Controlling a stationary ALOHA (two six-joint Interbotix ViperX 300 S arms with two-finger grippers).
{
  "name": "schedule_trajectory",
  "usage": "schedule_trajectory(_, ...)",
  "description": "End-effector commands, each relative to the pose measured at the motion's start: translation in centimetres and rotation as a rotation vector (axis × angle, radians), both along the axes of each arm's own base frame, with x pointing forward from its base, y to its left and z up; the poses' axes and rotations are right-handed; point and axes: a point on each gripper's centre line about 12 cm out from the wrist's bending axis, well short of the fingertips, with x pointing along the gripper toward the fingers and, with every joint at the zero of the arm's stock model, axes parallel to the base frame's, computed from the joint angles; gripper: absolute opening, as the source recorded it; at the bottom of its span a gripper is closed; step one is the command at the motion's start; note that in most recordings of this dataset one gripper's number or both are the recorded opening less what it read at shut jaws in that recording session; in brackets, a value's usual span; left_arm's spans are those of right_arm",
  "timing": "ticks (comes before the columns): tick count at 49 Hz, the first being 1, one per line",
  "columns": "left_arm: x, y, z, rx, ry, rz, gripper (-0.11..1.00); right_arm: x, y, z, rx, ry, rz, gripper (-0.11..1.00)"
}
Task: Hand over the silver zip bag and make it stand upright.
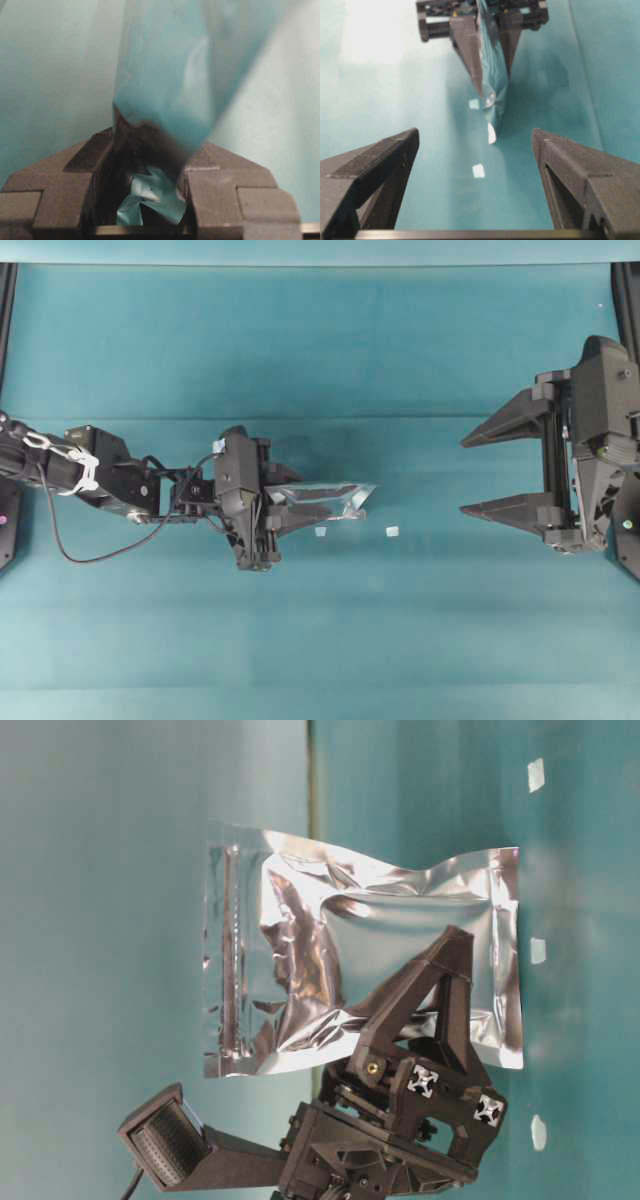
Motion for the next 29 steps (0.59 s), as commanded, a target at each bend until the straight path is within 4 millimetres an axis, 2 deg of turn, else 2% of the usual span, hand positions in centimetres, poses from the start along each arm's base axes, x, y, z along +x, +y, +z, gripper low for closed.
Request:
schedule_trajectory(1, -0.05, -0.57, 0.02, 0.000, 0.005, -0.016, 0.23, 0.05, 0.09, 0.60, 0.011, -0.023, -0.002, 0.97)
schedule_trajectory(29, 0.09, -0.62, 0.13, 0.000, 0.000, -0.017, 0.23, -0.04, 0.09, 0.13, 0.010, -0.011, -0.001, 0.97)
